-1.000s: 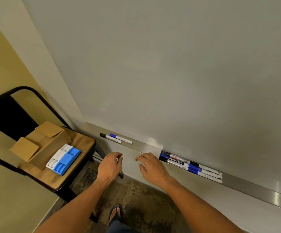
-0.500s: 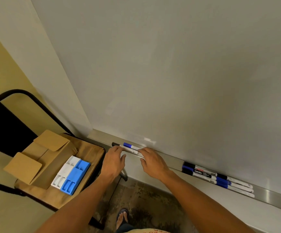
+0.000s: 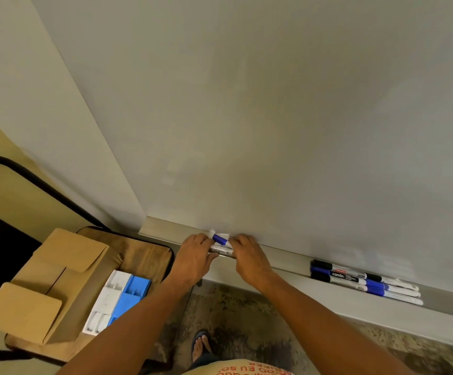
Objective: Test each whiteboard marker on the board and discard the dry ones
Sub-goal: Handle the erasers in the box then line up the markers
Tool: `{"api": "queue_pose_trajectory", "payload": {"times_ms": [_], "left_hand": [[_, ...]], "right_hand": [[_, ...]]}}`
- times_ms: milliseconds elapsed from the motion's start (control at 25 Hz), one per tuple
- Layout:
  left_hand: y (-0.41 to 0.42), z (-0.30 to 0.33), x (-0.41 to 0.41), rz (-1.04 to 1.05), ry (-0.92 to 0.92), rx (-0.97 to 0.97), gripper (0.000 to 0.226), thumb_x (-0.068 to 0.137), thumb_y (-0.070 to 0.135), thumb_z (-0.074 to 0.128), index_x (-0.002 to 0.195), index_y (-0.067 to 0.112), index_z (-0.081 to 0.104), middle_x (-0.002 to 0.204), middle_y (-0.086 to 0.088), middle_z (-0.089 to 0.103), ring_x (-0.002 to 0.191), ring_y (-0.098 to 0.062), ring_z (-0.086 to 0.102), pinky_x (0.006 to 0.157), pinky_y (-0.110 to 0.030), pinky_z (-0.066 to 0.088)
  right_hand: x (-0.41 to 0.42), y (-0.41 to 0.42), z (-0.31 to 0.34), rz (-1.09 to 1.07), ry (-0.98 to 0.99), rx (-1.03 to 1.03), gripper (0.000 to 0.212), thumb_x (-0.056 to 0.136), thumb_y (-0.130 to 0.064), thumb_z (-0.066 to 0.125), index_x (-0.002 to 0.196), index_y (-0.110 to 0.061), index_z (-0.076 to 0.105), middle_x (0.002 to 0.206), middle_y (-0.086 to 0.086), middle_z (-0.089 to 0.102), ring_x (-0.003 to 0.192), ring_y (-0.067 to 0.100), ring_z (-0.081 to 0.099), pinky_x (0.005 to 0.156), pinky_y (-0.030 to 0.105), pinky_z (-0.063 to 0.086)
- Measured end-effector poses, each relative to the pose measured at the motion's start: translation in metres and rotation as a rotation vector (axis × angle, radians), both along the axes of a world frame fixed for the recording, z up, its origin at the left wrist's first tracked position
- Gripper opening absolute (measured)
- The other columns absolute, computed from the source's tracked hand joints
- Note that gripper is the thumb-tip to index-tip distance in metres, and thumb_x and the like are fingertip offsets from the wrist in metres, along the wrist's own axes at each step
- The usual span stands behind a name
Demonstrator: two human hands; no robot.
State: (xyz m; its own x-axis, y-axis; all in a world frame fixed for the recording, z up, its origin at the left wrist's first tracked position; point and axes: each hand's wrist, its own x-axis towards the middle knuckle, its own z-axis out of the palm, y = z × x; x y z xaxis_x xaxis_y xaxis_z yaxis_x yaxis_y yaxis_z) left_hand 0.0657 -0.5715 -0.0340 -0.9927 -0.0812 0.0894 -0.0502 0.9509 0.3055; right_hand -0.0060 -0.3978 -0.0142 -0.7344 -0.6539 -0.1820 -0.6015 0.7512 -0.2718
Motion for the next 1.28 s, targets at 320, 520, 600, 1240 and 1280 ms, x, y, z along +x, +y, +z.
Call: {"api": "queue_pose_trajectory", "payload": {"times_ms": [320, 520, 600, 1240, 1280], "left_hand": [[-0.005, -0.002, -0.005, -0.111, -0.113, -0.144, 0.02, 0.097, 0.038, 0.054, 0.111, 0.025, 0.06, 0.102, 0.0, 0.058, 0.092, -0.022, 0.054, 0.089, -0.041, 0.048], [0.013, 0.012, -0.008, -0.057, -0.105, -0.086, 0.029, 0.104, 0.037, 0.034, 0.113, 0.024, 0.057, 0.104, 0.002, 0.059, 0.093, -0.02, 0.055, 0.085, -0.037, 0.044], [0.029, 0.021, -0.011, -0.083, -0.047, -0.034, 0.032, 0.104, 0.034, 0.031, 0.107, 0.019, 0.059, 0.101, 0.0, 0.06, 0.089, -0.02, 0.055, 0.076, -0.034, 0.045], [0.162, 0.024, -0.037, -0.272, -0.136, -0.067, 0.057, 0.086, 0.0, 0.058, 0.137, 0.025, 0.056, 0.128, -0.004, 0.058, 0.109, -0.025, 0.056, 0.086, -0.035, 0.048], [0.169, 0.024, -0.038, -0.274, -0.153, -0.072, 0.062, 0.084, -0.004, 0.056, 0.139, 0.025, 0.053, 0.13, -0.004, 0.056, 0.111, -0.025, 0.054, 0.087, -0.034, 0.045]], "right_hand": [[0.004, 0.02, 0.013, -0.128, -0.132, -0.057, 0.038, 0.097, -0.011, 0.058, 0.133, -0.017, 0.049, 0.129, 0.004, 0.052, 0.104, 0.019, 0.059, 0.088, 0.031, 0.054], [0.005, 0.063, 0.034, -0.155, -0.031, -0.145, 0.034, 0.106, -0.043, 0.036, 0.126, -0.02, 0.05, 0.097, 0.0, 0.066, 0.077, 0.015, 0.063, 0.072, 0.032, 0.057], [0.007, 0.088, 0.039, -0.167, -0.044, -0.213, 0.036, 0.106, -0.044, 0.033, 0.126, -0.018, 0.049, 0.086, -0.001, 0.065, 0.069, 0.014, 0.062, 0.067, 0.032, 0.056], [0.037, 0.251, 0.027, -0.59, -0.04, -0.463, 0.056, 0.101, -0.048, 0.032, 0.138, -0.011, 0.049, 0.063, -0.007, 0.057, 0.052, 0.009, 0.055, 0.047, 0.018, 0.043], [0.039, 0.255, 0.027, -0.602, -0.043, -0.464, 0.054, 0.101, -0.047, 0.032, 0.138, -0.011, 0.049, 0.064, -0.008, 0.057, 0.052, 0.009, 0.055, 0.047, 0.018, 0.043]]}}
